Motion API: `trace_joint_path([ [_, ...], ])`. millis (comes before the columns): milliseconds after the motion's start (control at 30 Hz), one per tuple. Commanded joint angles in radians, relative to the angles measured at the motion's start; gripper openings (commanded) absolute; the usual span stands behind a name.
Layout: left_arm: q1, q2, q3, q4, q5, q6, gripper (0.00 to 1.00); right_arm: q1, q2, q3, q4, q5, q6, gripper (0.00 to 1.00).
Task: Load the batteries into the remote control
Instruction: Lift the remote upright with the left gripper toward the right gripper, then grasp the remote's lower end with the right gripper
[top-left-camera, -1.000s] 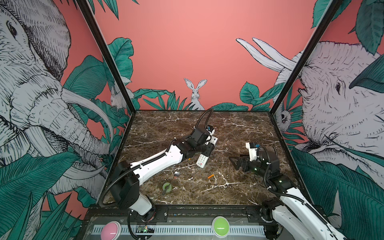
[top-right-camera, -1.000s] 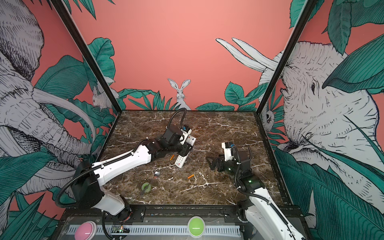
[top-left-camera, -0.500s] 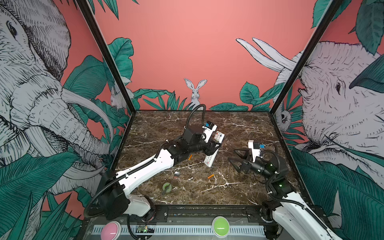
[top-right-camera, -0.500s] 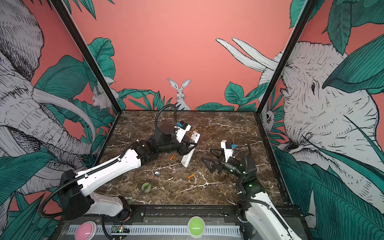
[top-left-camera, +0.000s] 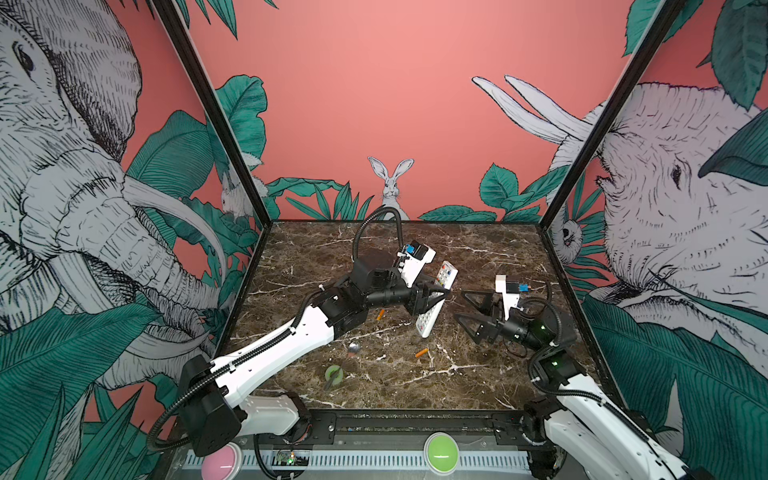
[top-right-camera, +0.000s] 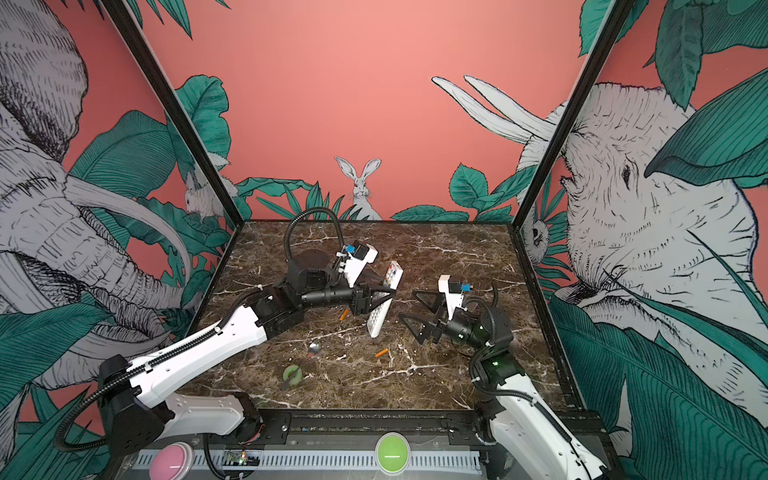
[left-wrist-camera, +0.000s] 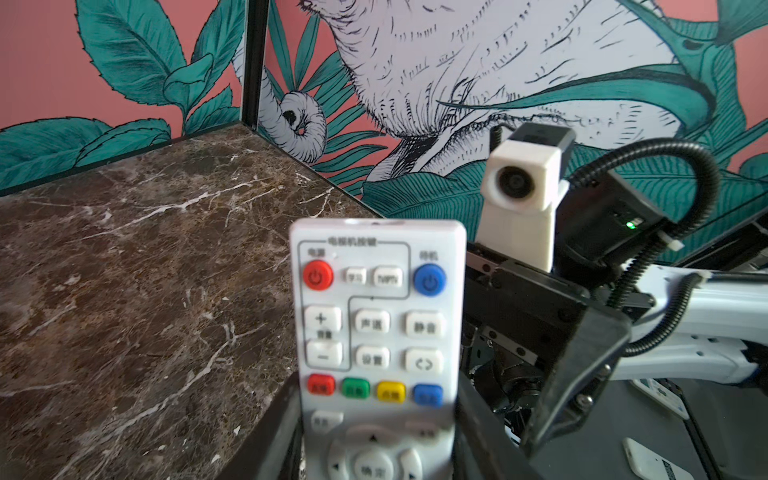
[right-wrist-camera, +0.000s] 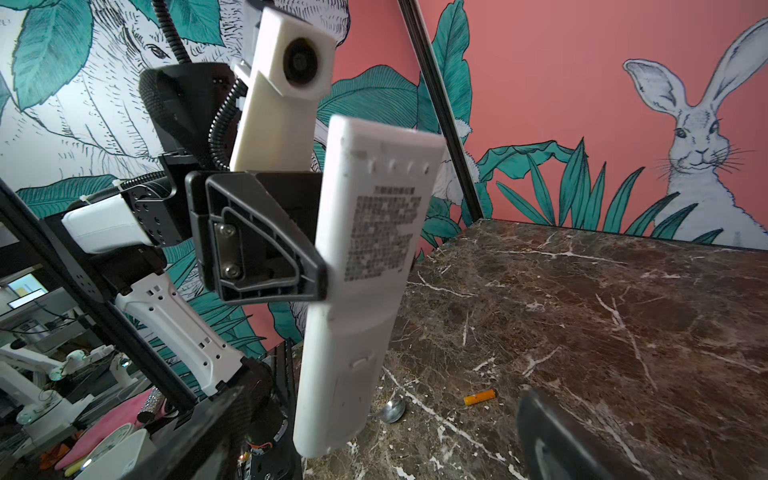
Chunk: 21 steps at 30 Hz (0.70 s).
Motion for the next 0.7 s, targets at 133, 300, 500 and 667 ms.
trace_joint_path([
  [133,0.001,-0.05,-0.028,0.195,0.181,-0.05,0.07,0.069,0.026,0.059,0.113,-0.043,-0.022,0.99],
  [300,0.0,-0.057,-0.042,0.273,0.238,-0.085,0.08,0.117,0.036,0.078,0.085,-0.045,-0.048,0.99],
  [500,0.0,-0.062,-0.056,0.354,0.278,-0.121,0.08,0.154,0.075,0.092,0.115,-0.052,-0.044,0.99],
  [667,0.001,-0.057,-0.059,0.403,0.293,-0.148,0.08,0.184,0.101,0.096,0.128,-0.044,-0.054,0.98],
])
